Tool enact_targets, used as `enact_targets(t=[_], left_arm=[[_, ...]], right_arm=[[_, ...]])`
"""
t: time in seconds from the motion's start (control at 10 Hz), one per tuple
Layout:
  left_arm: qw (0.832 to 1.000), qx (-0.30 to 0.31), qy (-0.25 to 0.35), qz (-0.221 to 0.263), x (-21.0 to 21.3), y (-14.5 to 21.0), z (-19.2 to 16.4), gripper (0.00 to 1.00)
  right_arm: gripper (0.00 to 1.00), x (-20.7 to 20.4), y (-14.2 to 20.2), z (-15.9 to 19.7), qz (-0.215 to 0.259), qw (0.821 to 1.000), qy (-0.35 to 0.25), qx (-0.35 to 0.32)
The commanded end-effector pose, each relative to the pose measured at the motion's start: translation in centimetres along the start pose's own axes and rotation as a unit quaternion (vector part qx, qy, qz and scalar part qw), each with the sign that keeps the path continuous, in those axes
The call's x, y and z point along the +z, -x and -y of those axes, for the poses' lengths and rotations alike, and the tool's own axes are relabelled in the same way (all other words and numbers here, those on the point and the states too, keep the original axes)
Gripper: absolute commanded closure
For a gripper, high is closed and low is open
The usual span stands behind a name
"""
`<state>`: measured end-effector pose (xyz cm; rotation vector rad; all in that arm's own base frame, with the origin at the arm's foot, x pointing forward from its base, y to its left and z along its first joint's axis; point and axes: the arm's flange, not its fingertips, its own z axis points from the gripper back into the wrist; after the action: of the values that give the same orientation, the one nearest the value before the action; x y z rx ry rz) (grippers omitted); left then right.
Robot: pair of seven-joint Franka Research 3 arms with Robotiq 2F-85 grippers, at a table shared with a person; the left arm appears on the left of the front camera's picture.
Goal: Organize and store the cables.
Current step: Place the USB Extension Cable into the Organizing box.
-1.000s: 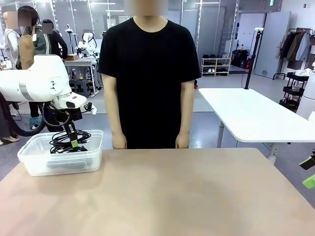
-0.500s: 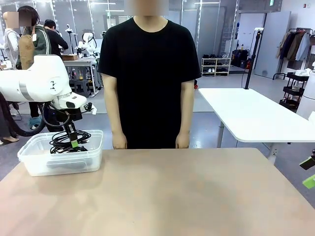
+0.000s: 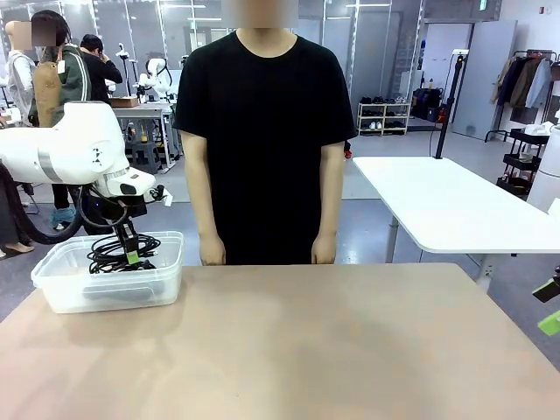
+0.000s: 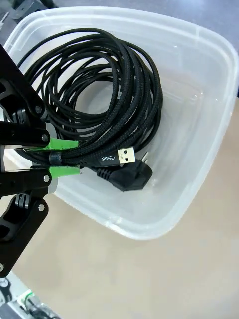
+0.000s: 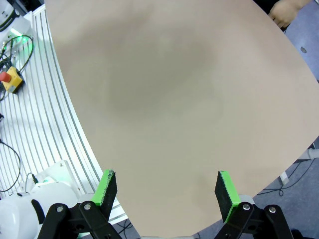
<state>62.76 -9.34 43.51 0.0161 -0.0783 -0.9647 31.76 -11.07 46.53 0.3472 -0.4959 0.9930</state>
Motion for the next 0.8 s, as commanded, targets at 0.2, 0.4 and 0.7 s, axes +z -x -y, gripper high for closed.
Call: enact_targets(t=[0.2,0.4,0.7], left_arm=[[1.000,0.025,-0.017,0.007,-0.2,0.3,-0.7,0.12],[1.000,0.025,-0.011,0.010,-0.1,1.0,-0.7,0.00],[0.999,0.030,-0.014,0.018,0.4,1.7,-0.4,0.04]], right_arm=[[0.00,0.0,-0.1,0.1,0.002,1.000,0.000,-0.008],[0.00,0.0,-0.1,0.1,0.002,1.000,0.000,-0.008],[0.00,0.0,-0.1,0.1,0.002,1.000,0.000,-0.008]])
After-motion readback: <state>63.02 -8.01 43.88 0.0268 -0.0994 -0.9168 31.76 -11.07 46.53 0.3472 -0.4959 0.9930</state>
